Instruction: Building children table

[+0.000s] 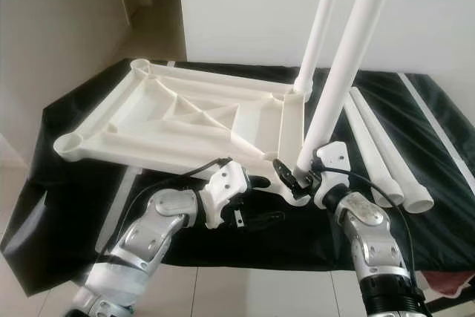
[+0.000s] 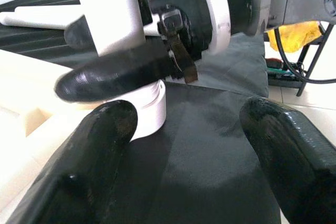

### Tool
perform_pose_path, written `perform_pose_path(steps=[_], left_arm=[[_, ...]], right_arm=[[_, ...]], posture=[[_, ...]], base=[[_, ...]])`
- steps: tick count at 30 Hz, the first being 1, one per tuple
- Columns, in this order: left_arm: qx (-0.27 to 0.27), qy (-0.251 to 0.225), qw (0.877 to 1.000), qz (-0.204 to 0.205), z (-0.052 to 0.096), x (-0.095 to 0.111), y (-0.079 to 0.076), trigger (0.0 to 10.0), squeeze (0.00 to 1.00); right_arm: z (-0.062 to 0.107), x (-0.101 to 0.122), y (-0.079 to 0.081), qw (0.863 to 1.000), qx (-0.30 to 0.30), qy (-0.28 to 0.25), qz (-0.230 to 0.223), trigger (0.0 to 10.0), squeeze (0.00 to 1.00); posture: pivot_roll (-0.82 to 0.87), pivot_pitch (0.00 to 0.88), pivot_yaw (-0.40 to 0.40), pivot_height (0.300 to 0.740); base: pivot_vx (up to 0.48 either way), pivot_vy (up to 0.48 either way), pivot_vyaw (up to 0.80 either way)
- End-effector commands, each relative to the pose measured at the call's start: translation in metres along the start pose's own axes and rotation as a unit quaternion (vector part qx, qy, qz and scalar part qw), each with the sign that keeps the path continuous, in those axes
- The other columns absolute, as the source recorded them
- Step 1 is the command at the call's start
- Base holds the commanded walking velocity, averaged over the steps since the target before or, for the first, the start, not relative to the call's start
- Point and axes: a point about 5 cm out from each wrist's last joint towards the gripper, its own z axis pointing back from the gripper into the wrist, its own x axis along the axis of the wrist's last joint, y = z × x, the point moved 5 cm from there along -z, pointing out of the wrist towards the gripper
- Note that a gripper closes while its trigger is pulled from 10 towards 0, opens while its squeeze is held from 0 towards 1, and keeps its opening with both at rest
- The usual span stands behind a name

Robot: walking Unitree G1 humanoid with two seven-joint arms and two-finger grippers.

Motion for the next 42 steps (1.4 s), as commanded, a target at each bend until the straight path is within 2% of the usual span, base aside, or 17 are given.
perform_pose_path(steps=[1,2,4,5,13,14,22,24,26,29,32,33,34,36,38,40,42], left_arm=[[0.047,0.002,0.999,-0.003,0.0,0.0,0.009,10.0,0.0],[0.048,0.0,0.999,-0.002,0.0,0.0,0.009,10.0,0.0],[0.049,0.0,0.999,-0.001,0.001,0.001,0.009,10.0,0.0],[0.049,0.0,0.999,-0.001,0.001,0.0,0.009,10.0,0.0],[0.049,0.0,0.999,0.0,0.001,0.001,0.009,10.0,0.0],[0.047,0.0,0.999,0.0,0.001,0.001,0.009,10.0,0.0],[0.04,-0.002,0.999,-0.002,-0.001,0.004,0.007,10.0,0.0],[0.04,-0.003,0.999,-0.002,-0.001,0.004,0.007,10.0,0.0],[0.038,-0.003,0.999,-0.003,-0.001,0.004,0.007,10.0,0.0],[0.038,-0.003,0.999,-0.003,-0.001,0.005,0.007,10.0,0.0],[0.038,-0.004,0.999,-0.002,0.0,0.005,0.006,10.0,0.0],[0.038,-0.004,0.999,-0.002,0.0,0.005,0.006,10.0,0.0],[0.037,-0.004,0.999,-0.001,0.0,0.005,0.006,10.0,0.0],[0.037,-0.004,0.999,0.0,0.001,0.005,0.005,10.0,0.0],[0.037,-0.004,0.999,0.001,0.001,0.005,0.005,10.0,0.0],[0.036,-0.006,0.999,0.005,0.001,0.005,0.004,10.0,0.0],[0.035,-0.007,0.999,0.007,0.001,0.005,0.003,10.0,0.0]], right_arm=[[-0.003,-0.005,0.002,1.0,0.025,0.014,0.009,4.2,0.0],[-0.002,-0.007,0.0,0.999,0.032,0.02,0.007,0.5,0.0],[-0.001,-0.008,0.0,0.999,0.033,0.021,0.006,0.5,0.0],[0.0,-0.01,0.0,0.999,0.037,0.025,0.004,0.0,0.0],[0.005,-0.017,0.0,0.998,0.047,0.036,0.002,0.0,0.0],[0.005,-0.019,-0.003,0.999,0.033,0.041,0.003,10.0,0.0],[0.004,-0.022,-0.009,0.999,-0.019,0.037,-0.015,10.0,0.0],[0.002,-0.019,-0.011,0.998,-0.044,0.025,-0.021,10.0,0.0],[0.0,-0.014,-0.017,0.994,-0.105,0.004,-0.033,10.0,0.0],[0.0,-0.013,-0.019,0.992,-0.123,-0.002,-0.035,10.0,0.0],[-0.002,-0.01,-0.016,0.981,-0.184,-0.011,-0.056,10.0,0.0],[-0.002,-0.01,-0.016,0.981,-0.184,-0.011,-0.056,10.0,0.0],[0.001,-0.013,-0.019,0.969,-0.238,0.001,-0.065,10.0,0.0],[0.005,-0.015,-0.02,0.949,-0.305,0.008,-0.077,10.0,0.0],[0.006,-0.015,-0.019,0.943,-0.321,0.005,-0.082,10.0,0.0],[0.009,-0.017,-0.015,0.915,-0.387,0.006,-0.113,10.0,0.0],[0.009,-0.02,-0.01,0.897,-0.424,0.012,-0.129,10.0,0.0]], posture=[[0.04,0.0,-0.052,0.74],[0.04,0.0,-0.054,0.74],[0.04,0.0,-0.054,0.74],[0.04,0.0,-0.055,0.74],[0.04,0.0,-0.048,0.74],[0.03,0.0,-0.044,0.74],[0.02,0.0,-0.033,0.74],[0.02,0.0,-0.03,0.74],[0.02,0.0,-0.029,0.74],[0.02,0.0,-0.029,0.74],[0.02,0.0,-0.029,0.74],[0.02,0.0,-0.029,0.74],[0.02,0.0,-0.028,0.74],[0.02,0.0,-0.028,0.74],[0.02,0.0,-0.028,0.74],[0.01,0.0,-0.025,0.74],[0.01,0.0,-0.024,0.74]], base=[[0.0,0.0,0.0],[0.0,0.0,0.0],[0.0,0.0,0.0],[0.0,0.0,0.0],[0.0,0.0,0.0],[0.0,0.0,0.0],[0.0,0.0,0.0],[0.0,0.0,0.0],[0.0,0.0,0.0],[0.0,0.0,0.0],[0.0,0.0,0.0],[0.0,0.0,0.0],[0.0,0.0,0.0],[0.0,0.0,0.0],[0.0,0.0,0.0],[0.0,0.0,0.0],[0.0,0.0,0.0]])
